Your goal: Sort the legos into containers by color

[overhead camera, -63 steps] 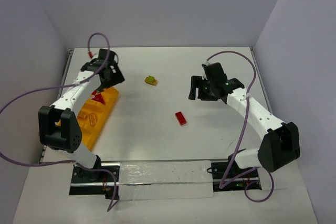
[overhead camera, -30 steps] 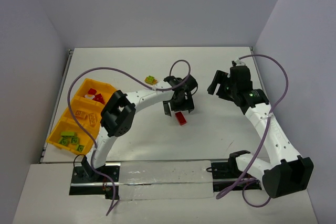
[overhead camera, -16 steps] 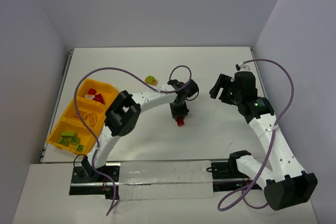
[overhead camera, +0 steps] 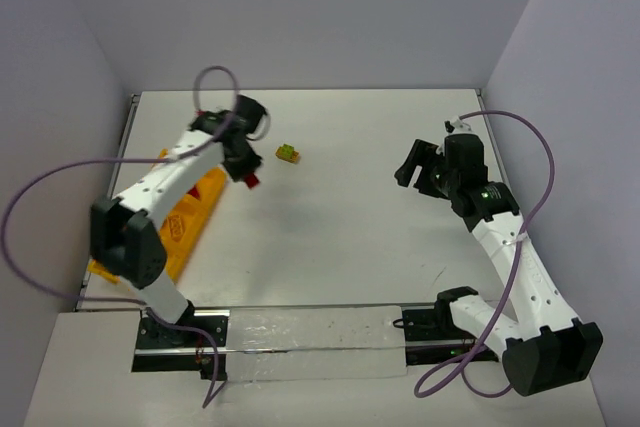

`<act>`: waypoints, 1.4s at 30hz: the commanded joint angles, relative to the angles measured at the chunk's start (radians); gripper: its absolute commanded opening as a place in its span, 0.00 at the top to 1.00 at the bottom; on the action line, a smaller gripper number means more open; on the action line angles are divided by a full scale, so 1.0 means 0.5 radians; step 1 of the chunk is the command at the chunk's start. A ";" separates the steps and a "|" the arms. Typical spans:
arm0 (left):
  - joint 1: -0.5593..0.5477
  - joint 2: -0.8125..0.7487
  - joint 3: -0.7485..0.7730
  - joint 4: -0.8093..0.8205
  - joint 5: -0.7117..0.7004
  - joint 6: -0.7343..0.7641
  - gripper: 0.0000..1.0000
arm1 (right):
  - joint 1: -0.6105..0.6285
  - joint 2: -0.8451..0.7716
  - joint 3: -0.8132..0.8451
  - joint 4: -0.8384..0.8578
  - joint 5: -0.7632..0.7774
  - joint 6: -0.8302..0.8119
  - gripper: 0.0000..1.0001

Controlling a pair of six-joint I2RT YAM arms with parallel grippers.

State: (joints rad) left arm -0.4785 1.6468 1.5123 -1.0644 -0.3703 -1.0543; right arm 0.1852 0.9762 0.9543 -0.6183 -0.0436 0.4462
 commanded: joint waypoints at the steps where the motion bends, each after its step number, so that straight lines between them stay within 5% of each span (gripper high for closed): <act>1: 0.289 -0.182 -0.146 0.025 -0.157 0.294 1.00 | -0.008 0.043 0.001 0.129 -0.063 0.008 0.18; 6: 0.709 -0.168 -0.179 0.142 -0.105 0.417 1.00 | -0.008 0.079 0.018 0.139 -0.062 0.012 0.18; 12: 0.825 -0.006 -0.165 0.297 -0.077 0.391 1.00 | -0.008 0.072 0.018 0.135 -0.057 0.010 0.18; 19: 0.840 0.118 -0.140 0.395 -0.088 0.389 0.77 | -0.011 0.054 -0.002 0.135 -0.066 0.013 0.18; 21: 0.841 0.150 -0.120 0.391 -0.092 0.397 0.51 | -0.010 0.051 -0.005 0.138 -0.077 0.013 0.18; 23: 0.841 0.181 -0.060 0.345 -0.100 0.402 0.02 | -0.009 0.048 -0.006 0.132 -0.076 0.013 0.18; 30: 0.604 0.014 0.044 0.337 -0.259 0.524 0.01 | -0.010 0.042 -0.016 0.138 -0.077 0.023 0.18; 37: 0.117 0.119 0.228 0.629 0.022 0.983 0.01 | -0.010 0.058 -0.002 0.146 -0.105 0.040 0.18; 39: 0.075 0.274 0.379 0.580 0.097 0.916 0.01 | -0.008 0.044 -0.005 0.142 -0.096 0.043 0.18; 42: 0.061 0.475 0.598 0.462 0.177 0.603 0.16 | -0.008 0.024 -0.021 0.135 -0.088 0.043 0.18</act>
State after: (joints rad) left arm -0.4480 1.7621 1.6813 -0.8177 -0.3569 -0.6456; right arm 0.1852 1.0174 0.9478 -0.5880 -0.0908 0.4570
